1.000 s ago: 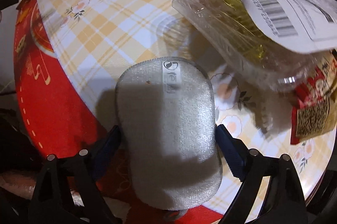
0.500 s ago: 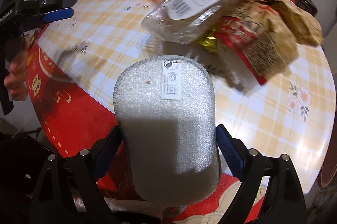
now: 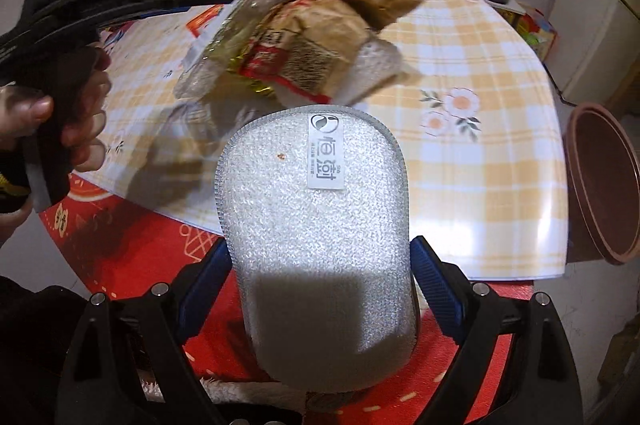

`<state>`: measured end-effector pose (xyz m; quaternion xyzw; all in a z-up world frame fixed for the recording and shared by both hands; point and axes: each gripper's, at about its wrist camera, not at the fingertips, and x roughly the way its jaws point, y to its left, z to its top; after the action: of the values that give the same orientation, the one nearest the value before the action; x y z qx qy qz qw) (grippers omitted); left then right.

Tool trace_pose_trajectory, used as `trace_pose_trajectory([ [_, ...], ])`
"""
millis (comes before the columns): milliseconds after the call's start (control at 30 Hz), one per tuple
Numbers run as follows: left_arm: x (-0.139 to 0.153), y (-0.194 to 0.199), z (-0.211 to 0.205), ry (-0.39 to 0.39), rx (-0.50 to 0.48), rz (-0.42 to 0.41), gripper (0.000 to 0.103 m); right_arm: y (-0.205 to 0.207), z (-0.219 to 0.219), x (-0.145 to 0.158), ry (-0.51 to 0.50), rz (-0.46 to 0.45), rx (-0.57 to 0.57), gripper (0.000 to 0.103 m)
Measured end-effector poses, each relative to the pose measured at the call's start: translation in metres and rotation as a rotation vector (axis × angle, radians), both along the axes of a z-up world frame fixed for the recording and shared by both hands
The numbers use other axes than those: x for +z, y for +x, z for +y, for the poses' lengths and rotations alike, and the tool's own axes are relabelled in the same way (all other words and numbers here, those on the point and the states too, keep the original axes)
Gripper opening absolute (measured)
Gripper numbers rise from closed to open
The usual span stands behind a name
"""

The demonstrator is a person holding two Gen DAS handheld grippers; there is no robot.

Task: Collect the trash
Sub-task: 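Grasp the grey sponge with the right gripper, then grasp the clear plastic tray with the left gripper while the right gripper holds the sponge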

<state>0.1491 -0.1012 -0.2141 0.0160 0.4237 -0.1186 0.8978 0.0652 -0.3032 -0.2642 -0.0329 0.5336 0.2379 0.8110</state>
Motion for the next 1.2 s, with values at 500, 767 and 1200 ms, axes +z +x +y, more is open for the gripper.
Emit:
trace_pose_trajectory([
  [500, 0.009, 0.018, -0.006, 0.001, 0.084, 0.033, 0.038, 0.010, -0.045, 0.004, 0.067, -0.025, -0.017, 0.088],
  [767, 0.029, 0.011, 0.009, -0.097, 0.099, 0.039, 0.025, 0.020, -0.049, 0.016, 0.082, -0.055, 0.000, 0.088],
  [1200, 0.018, 0.012, 0.023, -0.179, 0.142, 0.087, 0.028, 0.017, -0.057, 0.022, 0.073, -0.060, -0.016, 0.088],
])
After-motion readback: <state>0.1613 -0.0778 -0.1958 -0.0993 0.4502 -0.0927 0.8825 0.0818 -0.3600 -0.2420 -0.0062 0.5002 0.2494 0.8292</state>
